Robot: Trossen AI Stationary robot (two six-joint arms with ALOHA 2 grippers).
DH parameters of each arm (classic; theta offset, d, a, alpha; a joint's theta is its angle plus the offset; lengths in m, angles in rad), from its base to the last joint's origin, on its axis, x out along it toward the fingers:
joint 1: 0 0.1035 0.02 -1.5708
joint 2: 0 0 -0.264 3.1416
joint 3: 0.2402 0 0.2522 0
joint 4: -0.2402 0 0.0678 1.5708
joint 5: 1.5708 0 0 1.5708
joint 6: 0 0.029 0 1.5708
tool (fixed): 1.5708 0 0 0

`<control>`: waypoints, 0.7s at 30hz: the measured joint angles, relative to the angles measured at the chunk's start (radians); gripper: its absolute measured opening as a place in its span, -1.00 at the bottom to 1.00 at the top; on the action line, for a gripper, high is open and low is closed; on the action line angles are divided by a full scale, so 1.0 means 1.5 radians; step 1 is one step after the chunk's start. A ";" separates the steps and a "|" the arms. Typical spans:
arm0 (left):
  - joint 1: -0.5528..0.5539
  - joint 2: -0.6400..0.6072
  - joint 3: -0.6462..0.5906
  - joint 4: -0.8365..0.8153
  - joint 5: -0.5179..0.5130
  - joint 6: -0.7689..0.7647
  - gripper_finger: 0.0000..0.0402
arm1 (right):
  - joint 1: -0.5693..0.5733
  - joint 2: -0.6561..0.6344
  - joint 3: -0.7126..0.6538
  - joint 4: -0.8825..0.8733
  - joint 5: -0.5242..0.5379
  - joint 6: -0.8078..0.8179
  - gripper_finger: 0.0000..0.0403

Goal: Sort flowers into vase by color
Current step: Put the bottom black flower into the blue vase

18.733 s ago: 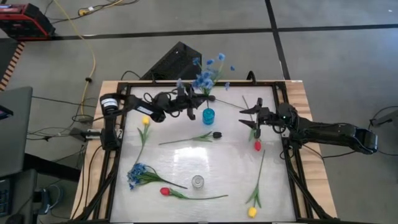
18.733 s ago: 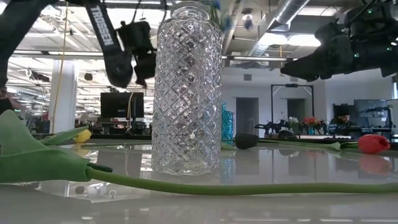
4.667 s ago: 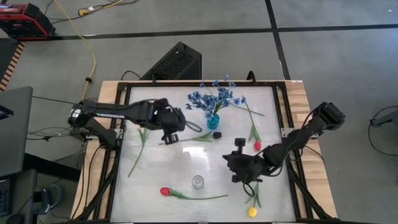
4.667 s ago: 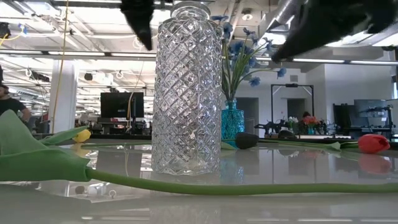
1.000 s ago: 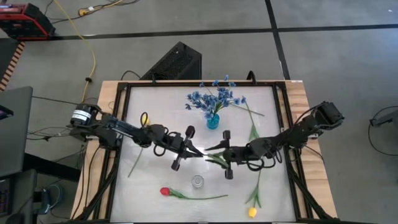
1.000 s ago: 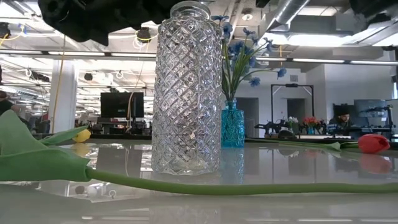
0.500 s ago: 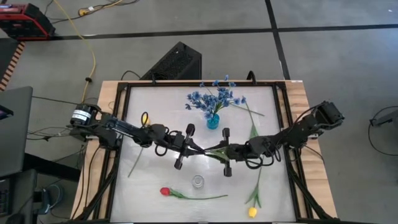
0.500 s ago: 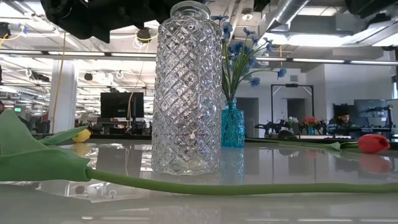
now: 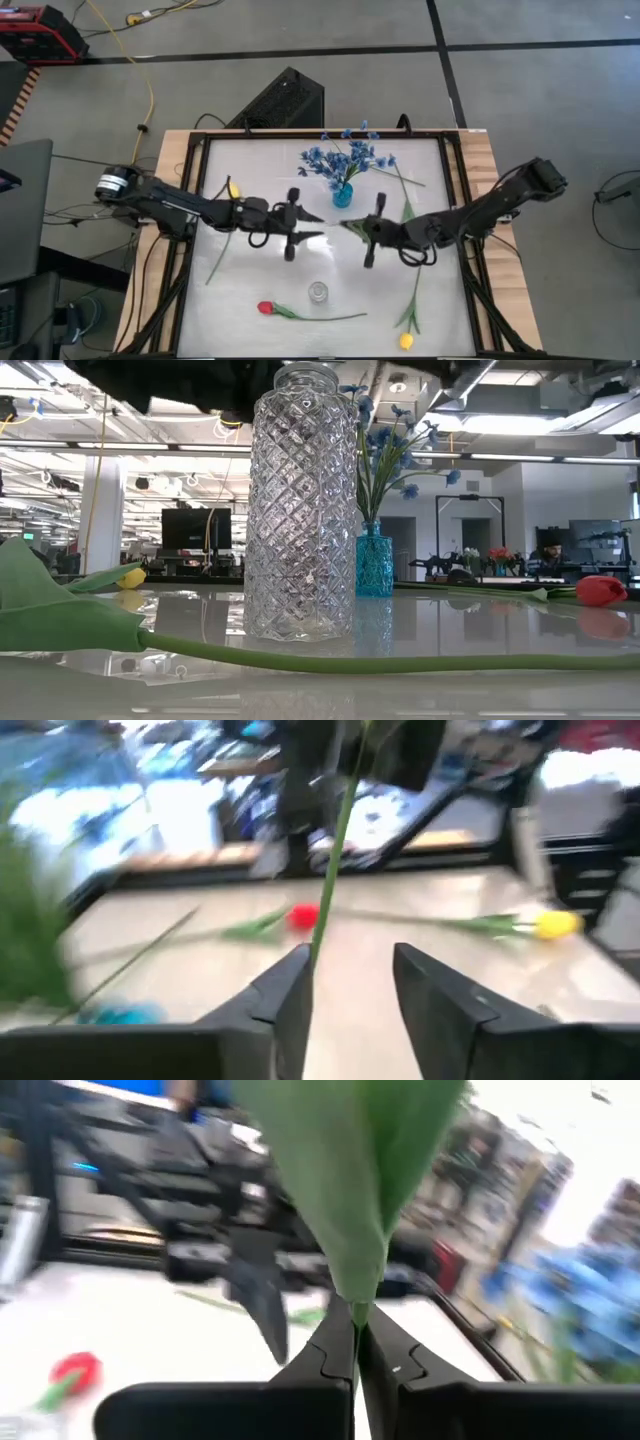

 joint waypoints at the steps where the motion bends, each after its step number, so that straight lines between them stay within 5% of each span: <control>1: 0.000 -0.014 0.000 -0.030 -0.017 -0.007 -0.29 | -0.005 -0.011 0.000 -0.023 0.017 0.013 -0.87; 6: -0.001 -0.046 -0.009 -0.111 -0.045 -0.024 -0.24 | -0.045 -0.043 0.000 -0.086 0.058 0.042 -0.84; 21: -0.001 -0.046 -0.050 -0.101 -0.061 -0.056 -0.24 | -0.141 -0.051 0.000 -0.087 0.062 0.004 -0.84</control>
